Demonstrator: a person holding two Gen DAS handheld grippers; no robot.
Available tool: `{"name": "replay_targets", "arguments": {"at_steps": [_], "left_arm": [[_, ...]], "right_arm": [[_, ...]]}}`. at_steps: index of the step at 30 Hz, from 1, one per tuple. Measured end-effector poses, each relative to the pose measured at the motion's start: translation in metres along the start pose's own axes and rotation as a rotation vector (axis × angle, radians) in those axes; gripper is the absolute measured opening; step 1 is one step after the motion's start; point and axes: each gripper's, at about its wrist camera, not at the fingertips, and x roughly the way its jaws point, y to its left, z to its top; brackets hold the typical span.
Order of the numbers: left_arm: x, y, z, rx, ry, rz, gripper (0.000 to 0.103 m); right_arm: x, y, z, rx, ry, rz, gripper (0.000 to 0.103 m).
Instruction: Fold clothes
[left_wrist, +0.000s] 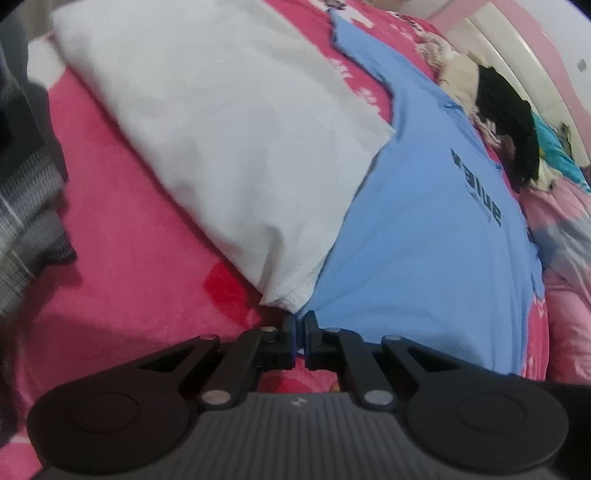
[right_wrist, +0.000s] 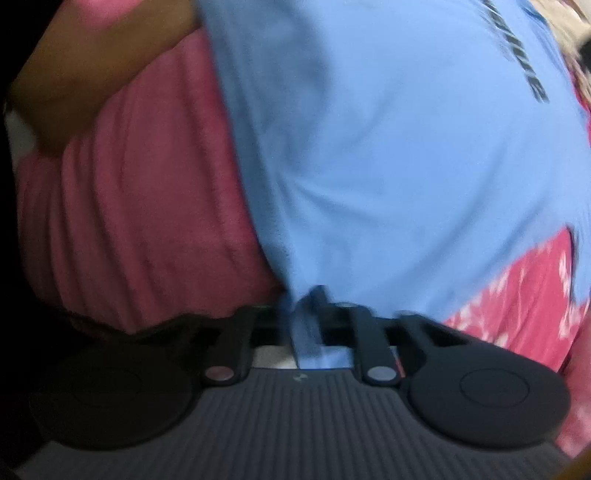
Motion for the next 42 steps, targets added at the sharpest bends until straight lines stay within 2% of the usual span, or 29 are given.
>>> {"name": "replay_targets", "arguments": {"at_steps": [4,8,17,20,23,25,27,29,32,34,35,36,39,42], "left_arm": [[-0.013,-0.008,0.002,0.043,-0.013,0.018,0.004],[-0.01,-0.012,0.004,0.074,0.015,0.048,0.004],[0.011,-0.018,0.005,0.15,0.078,0.116,0.004],[0.021,-0.023,0.002,0.214,0.095,0.146,0.004],[0.019,-0.025,-0.001,0.268,0.11,0.156,0.011],[0.011,-0.024,-0.002,0.288,0.13,0.162,0.016],[-0.002,-0.023,-0.002,0.321,0.131,0.207,0.018],[-0.019,-0.025,0.005,0.34,0.101,0.242,0.018],[-0.036,-0.038,0.036,0.336,0.009,0.205,0.018],[-0.035,-0.052,0.066,0.319,-0.047,0.165,0.019],[-0.029,-0.059,0.084,0.299,-0.069,0.138,0.025],[-0.02,-0.063,0.107,0.262,-0.087,0.099,0.03],[0.016,-0.066,0.174,0.135,-0.122,0.004,0.033],[0.059,-0.055,0.227,-0.015,-0.149,-0.011,0.033]], "right_arm": [[-0.017,-0.01,-0.007,0.042,-0.009,0.027,0.001],[-0.032,-0.013,-0.013,0.033,-0.005,0.074,0.001],[0.002,-0.007,-0.017,0.037,0.064,0.148,0.001],[0.019,-0.011,-0.017,0.081,0.097,0.172,0.001],[0.026,-0.017,-0.019,0.158,0.115,0.204,0.005],[0.022,-0.021,-0.022,0.202,0.117,0.231,0.012],[0.012,-0.029,-0.031,0.266,0.108,0.278,0.018],[-0.003,-0.038,-0.04,0.33,0.085,0.321,0.018],[-0.024,-0.063,-0.046,0.393,-0.008,0.318,0.018],[-0.03,-0.089,-0.037,0.424,-0.1,0.311,0.018],[-0.031,-0.104,-0.029,0.437,-0.153,0.308,0.018],[-0.032,-0.119,-0.02,0.45,-0.206,0.305,0.018],[-0.03,-0.148,0.009,0.452,-0.355,0.306,0.018],[-0.018,-0.168,0.047,0.439,-0.434,0.341,0.018]]}}
